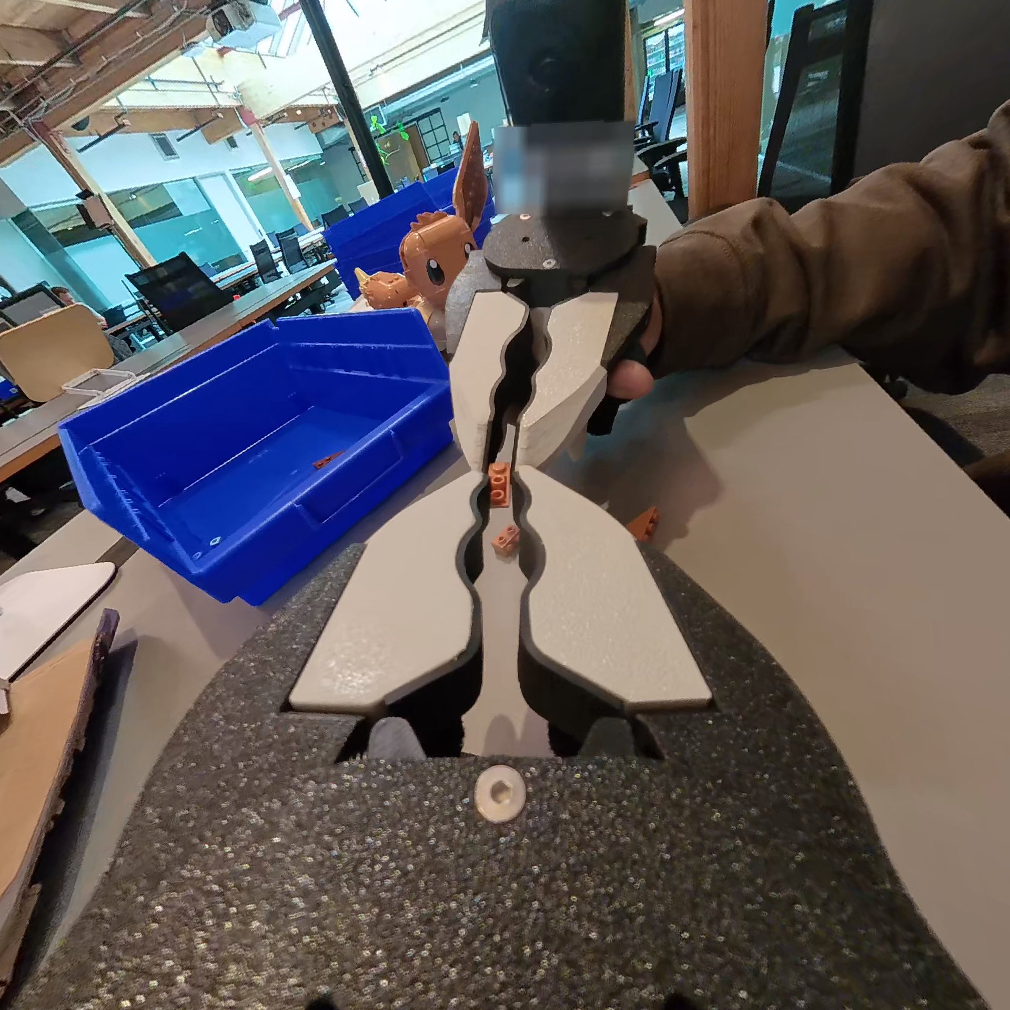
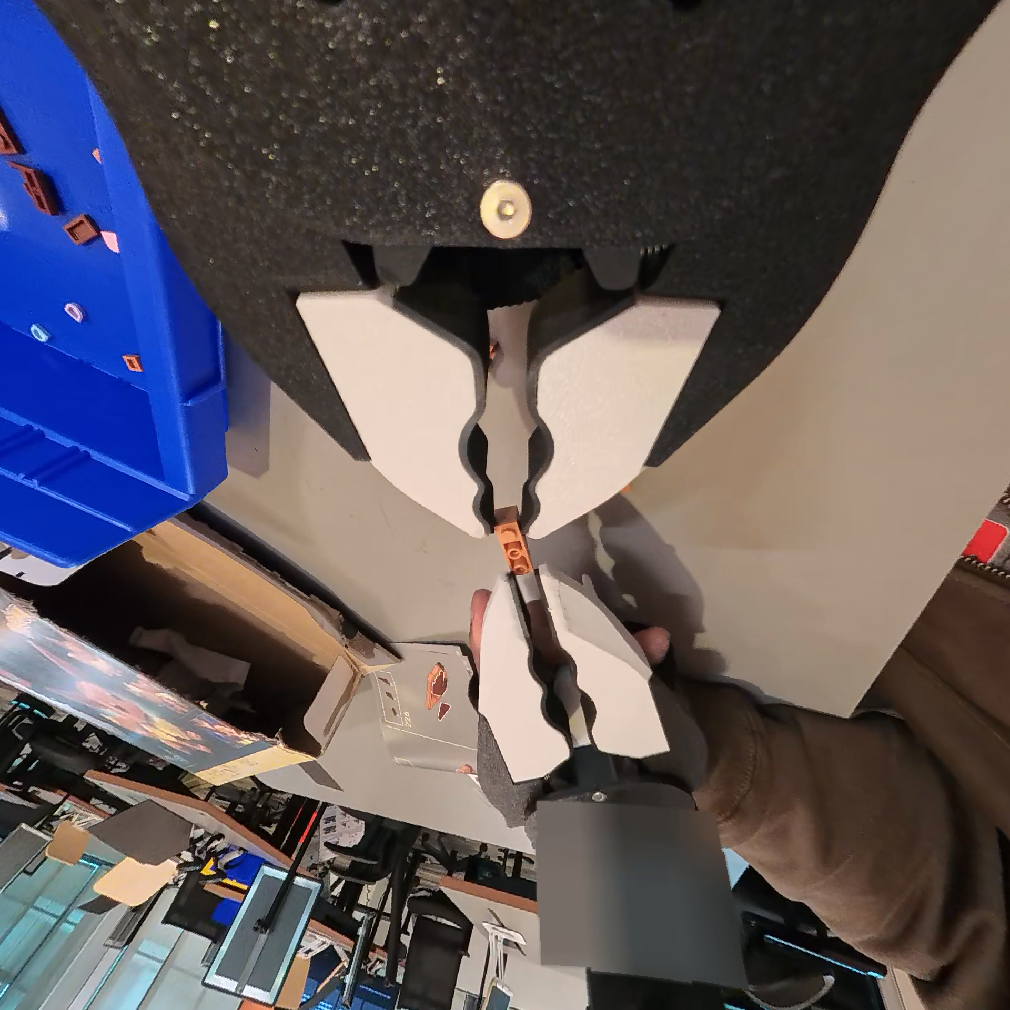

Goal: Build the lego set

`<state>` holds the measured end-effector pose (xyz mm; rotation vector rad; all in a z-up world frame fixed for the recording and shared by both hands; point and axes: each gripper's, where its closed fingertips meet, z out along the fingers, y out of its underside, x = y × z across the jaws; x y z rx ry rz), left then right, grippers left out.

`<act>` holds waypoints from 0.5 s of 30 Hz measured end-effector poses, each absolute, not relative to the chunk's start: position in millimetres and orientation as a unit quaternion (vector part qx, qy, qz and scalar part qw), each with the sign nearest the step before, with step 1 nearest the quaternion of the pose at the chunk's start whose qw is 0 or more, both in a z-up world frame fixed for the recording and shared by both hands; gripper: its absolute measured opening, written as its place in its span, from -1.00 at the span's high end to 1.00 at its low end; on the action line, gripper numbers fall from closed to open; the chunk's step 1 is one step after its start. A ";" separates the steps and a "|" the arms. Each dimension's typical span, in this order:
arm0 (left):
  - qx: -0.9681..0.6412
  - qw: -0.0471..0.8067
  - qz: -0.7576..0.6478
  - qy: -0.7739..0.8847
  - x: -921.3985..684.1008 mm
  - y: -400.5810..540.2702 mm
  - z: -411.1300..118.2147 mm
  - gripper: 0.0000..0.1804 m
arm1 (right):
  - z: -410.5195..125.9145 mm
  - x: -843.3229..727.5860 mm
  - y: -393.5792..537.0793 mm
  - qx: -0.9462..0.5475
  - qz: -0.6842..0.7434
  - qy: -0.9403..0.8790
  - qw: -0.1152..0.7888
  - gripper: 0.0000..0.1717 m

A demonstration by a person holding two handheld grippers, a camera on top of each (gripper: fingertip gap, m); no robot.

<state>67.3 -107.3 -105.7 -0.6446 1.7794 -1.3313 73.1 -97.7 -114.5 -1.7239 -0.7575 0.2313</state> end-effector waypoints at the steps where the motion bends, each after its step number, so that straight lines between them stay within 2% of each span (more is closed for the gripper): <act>1: -0.255 0.400 -0.529 0.704 67.0 -107.7 -105.4 0.92 | -114.0 72.9 -97.5 -0.737 0.098 -0.324 0.584 0.90; 15: -0.259 0.383 -0.564 0.684 64.1 -108.1 -97.1 0.90 | -111.2 73.7 -94.8 -0.730 0.088 -0.319 0.598 0.90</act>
